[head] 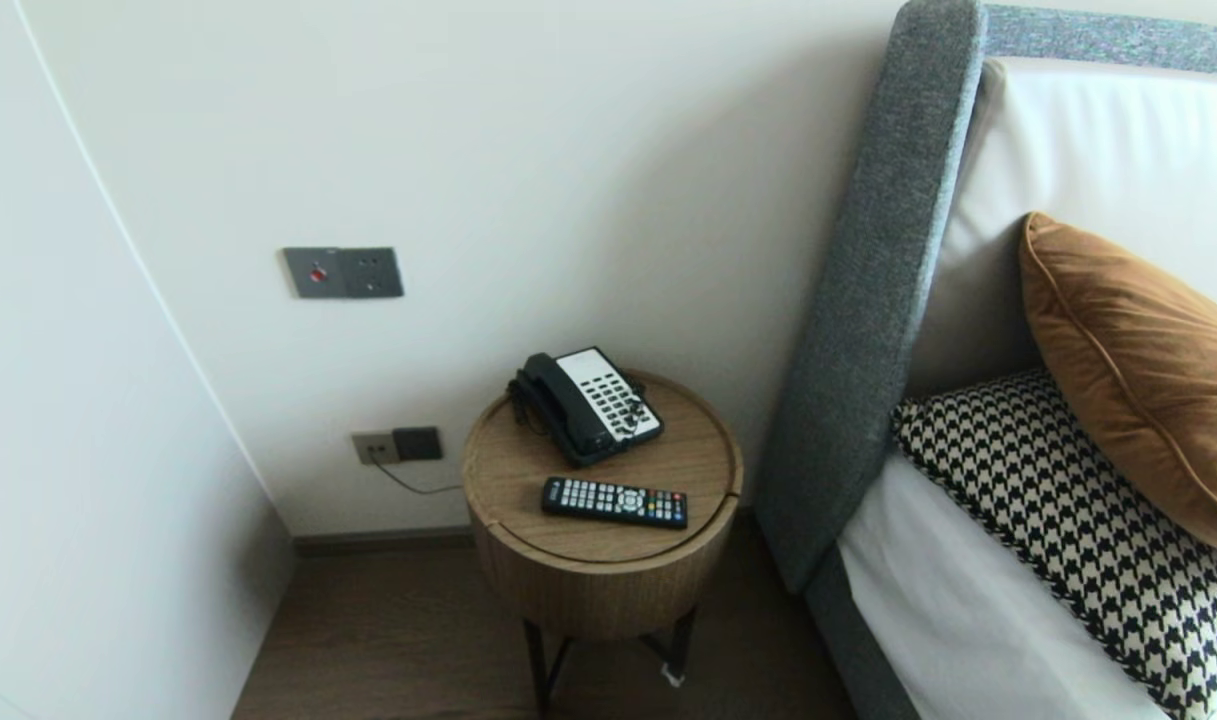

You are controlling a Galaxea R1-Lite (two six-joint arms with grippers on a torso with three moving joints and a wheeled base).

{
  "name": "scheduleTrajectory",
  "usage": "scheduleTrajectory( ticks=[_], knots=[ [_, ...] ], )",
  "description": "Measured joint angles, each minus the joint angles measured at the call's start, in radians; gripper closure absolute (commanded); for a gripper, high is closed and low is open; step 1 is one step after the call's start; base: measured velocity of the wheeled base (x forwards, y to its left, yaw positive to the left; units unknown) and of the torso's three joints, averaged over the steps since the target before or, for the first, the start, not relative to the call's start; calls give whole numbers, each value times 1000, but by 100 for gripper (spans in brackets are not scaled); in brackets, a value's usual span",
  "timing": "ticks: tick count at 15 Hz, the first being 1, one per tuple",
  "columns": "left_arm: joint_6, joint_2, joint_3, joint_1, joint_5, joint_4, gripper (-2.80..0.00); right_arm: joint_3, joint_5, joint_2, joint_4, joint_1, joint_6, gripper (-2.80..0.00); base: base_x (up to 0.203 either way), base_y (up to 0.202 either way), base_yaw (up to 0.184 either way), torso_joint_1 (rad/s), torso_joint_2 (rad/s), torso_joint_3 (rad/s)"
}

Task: Open the nightstand drawer

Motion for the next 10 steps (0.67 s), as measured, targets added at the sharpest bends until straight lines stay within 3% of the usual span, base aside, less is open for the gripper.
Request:
scheduleTrajectory(
  ticks=[10],
  knots=[
    [0,0,0,0,0,0,0,-1,2,0,-3,0,-6,0,0,0,0,0,0,0]
  ],
)
